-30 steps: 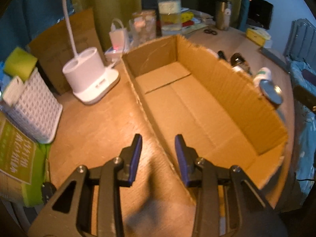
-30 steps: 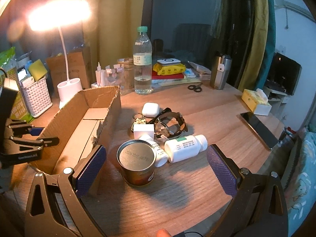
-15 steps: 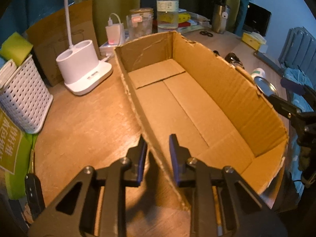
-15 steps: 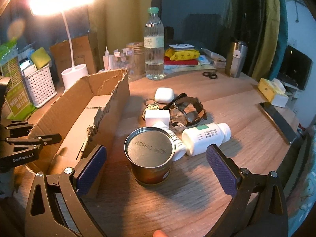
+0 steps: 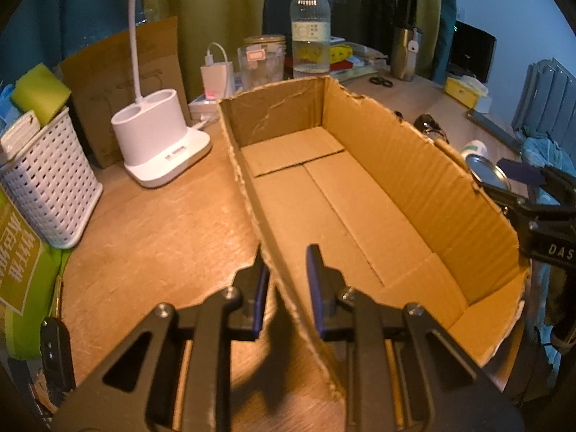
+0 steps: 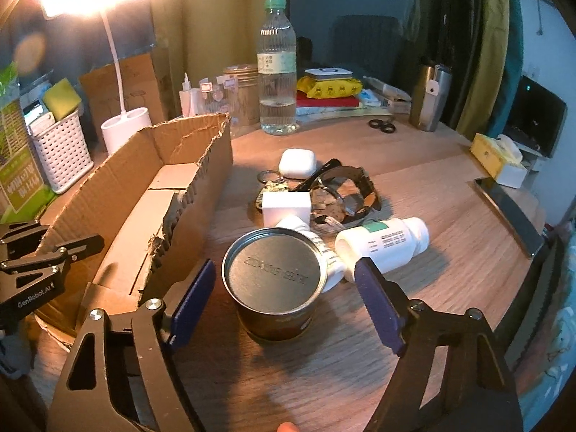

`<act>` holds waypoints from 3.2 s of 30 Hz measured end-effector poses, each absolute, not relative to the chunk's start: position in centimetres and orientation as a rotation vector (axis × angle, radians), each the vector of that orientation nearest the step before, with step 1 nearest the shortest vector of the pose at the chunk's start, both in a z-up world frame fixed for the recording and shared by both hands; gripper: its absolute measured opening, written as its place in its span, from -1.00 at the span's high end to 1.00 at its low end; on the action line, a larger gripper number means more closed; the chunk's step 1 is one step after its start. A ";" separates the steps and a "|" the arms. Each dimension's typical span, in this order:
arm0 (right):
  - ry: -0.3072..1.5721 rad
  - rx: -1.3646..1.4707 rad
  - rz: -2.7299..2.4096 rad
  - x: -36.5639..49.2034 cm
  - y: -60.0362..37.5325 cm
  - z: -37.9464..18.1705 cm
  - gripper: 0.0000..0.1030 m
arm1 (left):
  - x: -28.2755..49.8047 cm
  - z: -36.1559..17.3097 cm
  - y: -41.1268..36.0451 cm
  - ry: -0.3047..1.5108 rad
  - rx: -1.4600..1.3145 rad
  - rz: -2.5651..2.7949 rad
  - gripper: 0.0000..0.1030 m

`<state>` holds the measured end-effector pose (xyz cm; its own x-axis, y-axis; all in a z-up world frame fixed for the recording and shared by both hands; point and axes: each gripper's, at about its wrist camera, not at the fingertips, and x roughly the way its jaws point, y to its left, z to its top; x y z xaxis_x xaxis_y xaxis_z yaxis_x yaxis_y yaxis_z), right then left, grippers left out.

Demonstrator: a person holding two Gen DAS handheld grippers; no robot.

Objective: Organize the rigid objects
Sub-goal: 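Close the right gripper around the red-labelled tin can, then carry the tin can with the right gripper and lower it into the box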

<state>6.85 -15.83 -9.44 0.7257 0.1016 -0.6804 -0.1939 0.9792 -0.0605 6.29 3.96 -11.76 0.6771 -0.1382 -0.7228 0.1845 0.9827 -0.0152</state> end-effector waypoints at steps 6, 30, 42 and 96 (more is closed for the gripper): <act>0.755 -0.126 0.175 7.2 -15.5 -9.5 -0.37 | 6.4 -11.8 3.9 0.807 0.057 -0.173 0.59; 0.696 -0.079 0.182 6.3 -17.5 -7.6 -0.13 | 6.3 -11.9 4.0 0.801 0.043 -0.163 0.59; 0.611 -0.055 0.222 5.5 -17.5 -4.3 -0.13 | 6.2 -11.9 4.0 0.799 0.045 -0.159 0.59; 0.732 -0.219 0.478 2.2 -8.1 -6.8 -0.13 | 6.3 -11.9 4.3 0.797 0.044 -0.152 0.59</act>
